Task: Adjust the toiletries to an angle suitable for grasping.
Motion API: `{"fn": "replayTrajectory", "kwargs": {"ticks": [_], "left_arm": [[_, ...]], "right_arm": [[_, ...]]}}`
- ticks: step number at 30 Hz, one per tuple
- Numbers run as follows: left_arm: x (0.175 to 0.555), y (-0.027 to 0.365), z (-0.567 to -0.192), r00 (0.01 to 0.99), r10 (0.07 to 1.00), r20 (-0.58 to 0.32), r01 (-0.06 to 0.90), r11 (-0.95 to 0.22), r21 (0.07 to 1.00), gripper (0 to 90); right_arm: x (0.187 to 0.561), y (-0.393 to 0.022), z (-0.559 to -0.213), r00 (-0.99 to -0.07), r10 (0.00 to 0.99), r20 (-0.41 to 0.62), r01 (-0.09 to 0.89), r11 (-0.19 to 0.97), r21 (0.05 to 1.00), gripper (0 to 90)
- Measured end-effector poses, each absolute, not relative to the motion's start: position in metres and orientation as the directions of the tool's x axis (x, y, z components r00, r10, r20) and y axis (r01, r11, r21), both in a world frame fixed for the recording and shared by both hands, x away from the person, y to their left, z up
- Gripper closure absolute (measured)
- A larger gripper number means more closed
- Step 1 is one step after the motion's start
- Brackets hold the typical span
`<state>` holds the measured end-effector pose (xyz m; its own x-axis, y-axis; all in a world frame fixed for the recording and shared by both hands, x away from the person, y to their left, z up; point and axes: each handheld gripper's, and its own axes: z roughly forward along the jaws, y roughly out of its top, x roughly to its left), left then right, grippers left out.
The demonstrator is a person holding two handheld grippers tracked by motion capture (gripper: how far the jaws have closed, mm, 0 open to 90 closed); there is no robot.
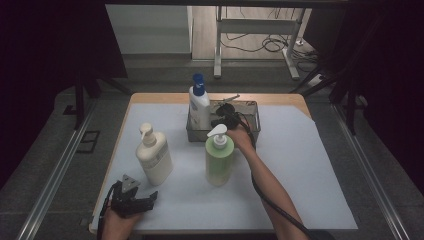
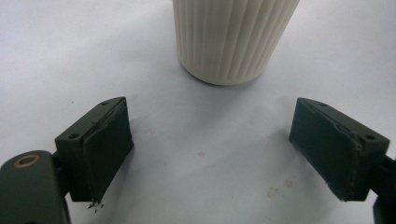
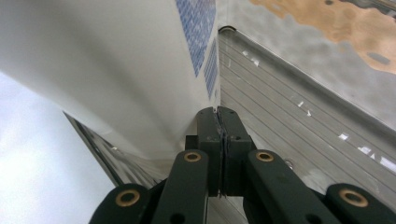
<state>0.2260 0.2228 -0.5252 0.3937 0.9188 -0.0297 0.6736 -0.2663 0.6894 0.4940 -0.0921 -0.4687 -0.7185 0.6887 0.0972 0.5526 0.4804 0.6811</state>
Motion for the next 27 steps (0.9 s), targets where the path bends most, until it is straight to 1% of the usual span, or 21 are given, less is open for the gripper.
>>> {"fn": "replayTrajectory", "kwargs": {"ticks": [5,9,17,23,27], "left_arm": [[0.226,0.223,-0.525,0.394,0.919,-0.03,0.674,-0.266,0.689,12.5],[0.226,0.223,-0.525,0.394,0.919,-0.03,0.674,-0.266,0.689,12.5],[0.226,0.223,-0.525,0.392,0.919,-0.032,0.675,-0.264,0.689,12.5],[0.226,0.223,-0.525,0.392,0.919,-0.032,0.675,-0.264,0.689,12.5],[0.226,0.223,-0.525,0.392,0.919,-0.033,0.675,-0.263,0.689,12.5]], "right_arm": [[0.493,-0.088,-0.468,-0.726,0.682,0.091,0.543,0.486,0.685,88.5],[0.494,-0.09,-0.467,-0.722,0.681,0.122,0.554,0.463,0.691,89.0],[0.493,-0.091,-0.463,-0.727,0.67,0.149,0.554,0.446,0.703,89.3],[0.489,-0.08,-0.46,-0.769,0.621,0.153,0.526,0.478,0.704,88.8],[0.486,-0.074,-0.458,-0.78,0.614,0.124,0.508,0.503,0.699,88.9]]}}
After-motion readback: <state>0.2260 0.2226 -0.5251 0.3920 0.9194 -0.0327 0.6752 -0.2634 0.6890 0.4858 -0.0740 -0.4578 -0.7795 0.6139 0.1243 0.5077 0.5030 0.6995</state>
